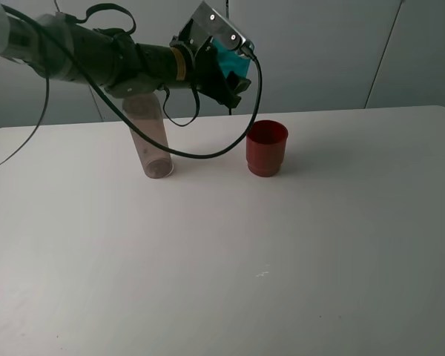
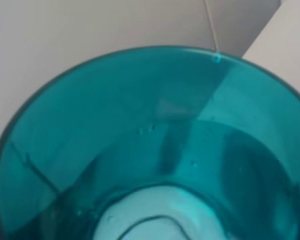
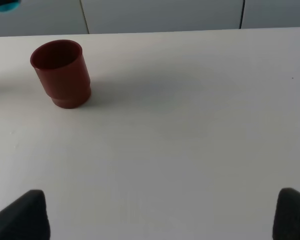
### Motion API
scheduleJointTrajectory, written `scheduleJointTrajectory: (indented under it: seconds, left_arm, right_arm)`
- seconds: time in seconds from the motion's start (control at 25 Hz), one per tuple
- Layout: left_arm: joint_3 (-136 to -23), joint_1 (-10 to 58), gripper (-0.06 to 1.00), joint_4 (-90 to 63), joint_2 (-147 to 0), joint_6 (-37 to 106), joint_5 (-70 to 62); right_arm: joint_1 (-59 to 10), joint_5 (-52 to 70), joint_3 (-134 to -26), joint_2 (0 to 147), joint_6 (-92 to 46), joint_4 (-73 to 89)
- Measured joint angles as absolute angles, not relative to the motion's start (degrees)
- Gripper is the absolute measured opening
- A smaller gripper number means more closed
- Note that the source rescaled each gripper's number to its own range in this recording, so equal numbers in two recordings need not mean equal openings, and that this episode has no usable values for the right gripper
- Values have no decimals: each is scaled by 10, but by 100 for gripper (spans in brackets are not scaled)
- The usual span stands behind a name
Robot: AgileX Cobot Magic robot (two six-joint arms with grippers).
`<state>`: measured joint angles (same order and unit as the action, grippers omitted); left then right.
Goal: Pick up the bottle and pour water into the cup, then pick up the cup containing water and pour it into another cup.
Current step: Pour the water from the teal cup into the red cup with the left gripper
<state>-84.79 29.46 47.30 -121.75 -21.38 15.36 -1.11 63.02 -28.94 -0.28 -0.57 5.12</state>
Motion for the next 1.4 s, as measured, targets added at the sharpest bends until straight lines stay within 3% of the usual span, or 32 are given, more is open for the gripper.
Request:
scheduleJointTrajectory:
  seconds: [1.4]
  left_arm:
    - [-891, 344, 18, 536, -1283, -18, 0]
  right_arm:
    - [-11, 630, -289, -3, -6, 51]
